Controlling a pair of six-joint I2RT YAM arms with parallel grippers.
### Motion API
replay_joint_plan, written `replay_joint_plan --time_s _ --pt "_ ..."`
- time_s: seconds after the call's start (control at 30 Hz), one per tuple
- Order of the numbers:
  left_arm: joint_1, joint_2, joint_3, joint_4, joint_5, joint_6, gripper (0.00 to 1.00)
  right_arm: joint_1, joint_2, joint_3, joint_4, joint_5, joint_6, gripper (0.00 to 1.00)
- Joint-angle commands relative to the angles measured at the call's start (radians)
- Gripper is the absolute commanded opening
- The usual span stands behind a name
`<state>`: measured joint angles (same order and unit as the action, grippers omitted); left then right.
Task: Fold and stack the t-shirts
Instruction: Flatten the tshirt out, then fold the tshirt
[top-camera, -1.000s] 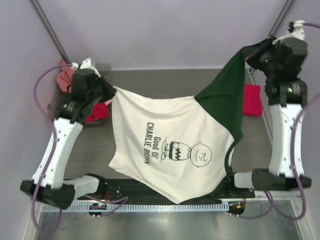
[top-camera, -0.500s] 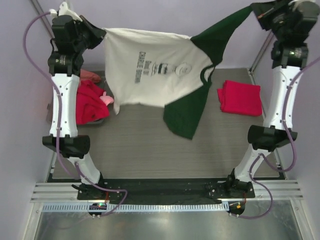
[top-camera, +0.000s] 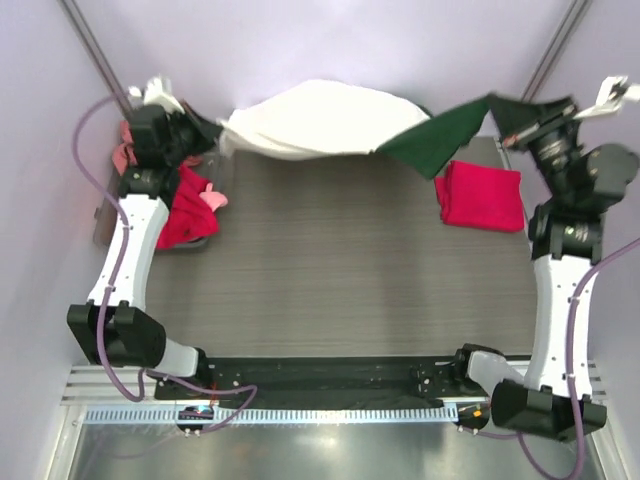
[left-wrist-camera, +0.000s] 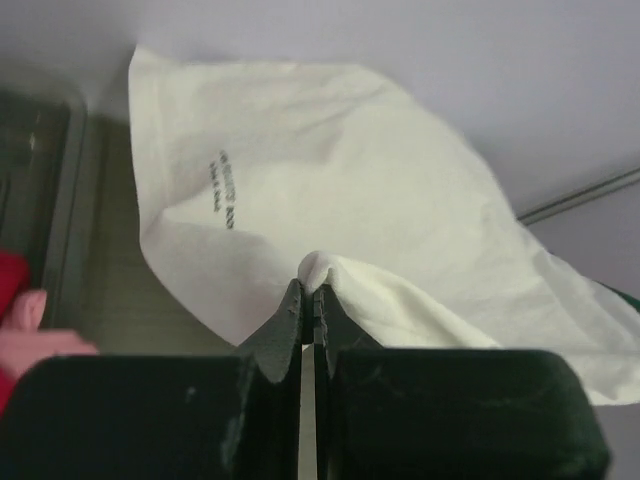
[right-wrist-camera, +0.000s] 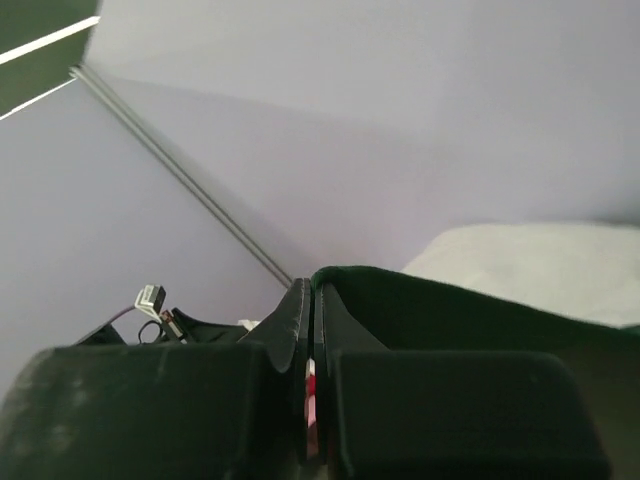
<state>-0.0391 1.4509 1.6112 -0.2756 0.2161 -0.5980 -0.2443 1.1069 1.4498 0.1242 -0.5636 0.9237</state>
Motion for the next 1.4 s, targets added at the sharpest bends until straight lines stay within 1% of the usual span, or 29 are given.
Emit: replay_joint_plan --time_s 0.0,0.03,0.07,0.13,0.17,0.2,0.23,0.27,0.3,0.33,0.37,0.4,0.43,0.57,0.7,0.87,0.9,1.0,1.03,1.1,1.13,1.17,1.2,1.23,1.3,1.37 --pt "-0.002 -0.098 -0.23 0.075 -0.037 0.018 0.0 -0.003 -0.133 -0.225 0.009 0.016 -0.003 0.01" --pt "-0.002 -0.127 -0.293 0.081 -0.04 0.006 0.0 -0.004 -0.172 -0.318 -0.01 0.024 -0.014 0.01" --pt "-0.002 -0.153 -0.389 0.079 -0.058 -0.002 0.0 -0.004 -0.218 -0.359 -0.061 0.031 -0.025 0.01" --pt "-0.01 -0.254 -0.497 0.096 -0.072 -0.028 0.0 -0.003 -0.341 -0.458 -0.118 0.059 -0.064 0.01" --pt "-0.021 -0.286 -0.589 0.098 -0.098 -0.032 0.0 -0.004 -0.382 -0.489 -0.191 0.064 -0.074 0.01" --pt "-0.04 -0.355 -0.631 0.098 -0.109 -0.04 0.0 -0.003 -0.422 -0.515 -0.224 0.082 -0.089 0.01" --pt "-0.05 -0.388 -0.669 0.098 -0.118 -0.051 0.0 -0.004 -0.506 -0.551 -0.263 0.097 -0.106 0.01" --pt "-0.056 -0.423 -0.715 0.098 -0.124 -0.078 0.0 -0.003 -0.54 -0.56 -0.359 0.116 -0.144 0.01" --pt "-0.07 -0.481 -0.794 0.098 -0.126 -0.092 0.0 -0.004 -0.582 -0.565 -0.411 0.132 -0.161 0.01" --pt "-0.076 -0.513 -0.839 0.098 -0.129 -0.103 0.0 -0.003 -0.646 -0.571 -0.46 0.171 -0.174 0.01" --pt "-0.081 -0.546 -0.878 0.099 -0.13 -0.129 0.0 -0.004 -0.682 -0.574 -0.547 0.189 -0.189 0.01" --pt "-0.085 -0.61 -0.96 0.107 -0.136 -0.14 0.0 -0.003 -0.709 -0.577 -0.589 0.205 -0.192 0.01" --pt "-0.087 -0.642 -0.997 0.11 -0.138 -0.16 0.0 -0.003 -0.757 -0.577 -0.676 0.241 -0.2 0.01" --pt "-0.087 -0.783 -1.123 0.105 -0.144 -0.166 0.0 -0.004 -0.806 -0.6 -0.797 0.266 -0.241 0.01" --pt "-0.087 -0.866 -1.186 0.059 -0.146 -0.193 0.0 -0.004 -0.756 -0.657 -0.827 0.258 -0.286 0.01" --pt "-0.087 -0.932 -1.243 0.012 -0.132 -0.244 0.0 -0.004 -0.627 -0.71 -0.759 0.274 -0.332 0.01" --pt "-0.087 -0.939 -1.246 -0.022 -0.136 -0.246 0.0 -0.003 -0.578 -0.715 -0.749 0.278 -0.336 0.01" --pt "-0.087 -0.975 -1.243 -0.068 -0.164 -0.247 0.0 0.006 -0.507 -0.733 -0.683 0.286 -0.332 0.01" --pt "-0.085 -0.986 -1.245 -0.109 -0.179 -0.256 0.0 0.017 -0.462 -0.738 -0.655 0.297 -0.33 0.01" --pt "-0.087 -1.006 -1.254 -0.141 -0.199 -0.282 0.0 0.058 -0.408 -0.738 -0.629 0.336 -0.321 0.01" --pt "-0.087 -1.009 -1.258 -0.146 -0.204 -0.289 0.0 0.119 -0.359 -0.732 -0.606 0.405 -0.318 0.01" --pt "-0.087 -1.008 -1.275 -0.155 -0.245 -0.314 0.0 0.295 -0.296 -0.702 -0.575 0.554 -0.292 0.01" --pt "-0.087 -1.008 -1.275 -0.155 -0.245 -0.315 0.0 0.296 -0.28 -0.701 -0.575 0.556 -0.292 0.01" --pt "-0.087 -1.002 -1.277 -0.158 -0.257 -0.321 0.0 0.325 -0.265 -0.694 -0.568 0.598 -0.281 0.01" --pt "-0.085 -0.982 -1.286 -0.157 -0.274 -0.325 0.0 0.355 -0.213 -0.668 -0.543 0.629 -0.278 0.01" --pt "-0.087 -0.968 -1.287 -0.152 -0.29 -0.332 0.0 0.358 -0.174 -0.639 -0.523 0.622 -0.279 0.01"
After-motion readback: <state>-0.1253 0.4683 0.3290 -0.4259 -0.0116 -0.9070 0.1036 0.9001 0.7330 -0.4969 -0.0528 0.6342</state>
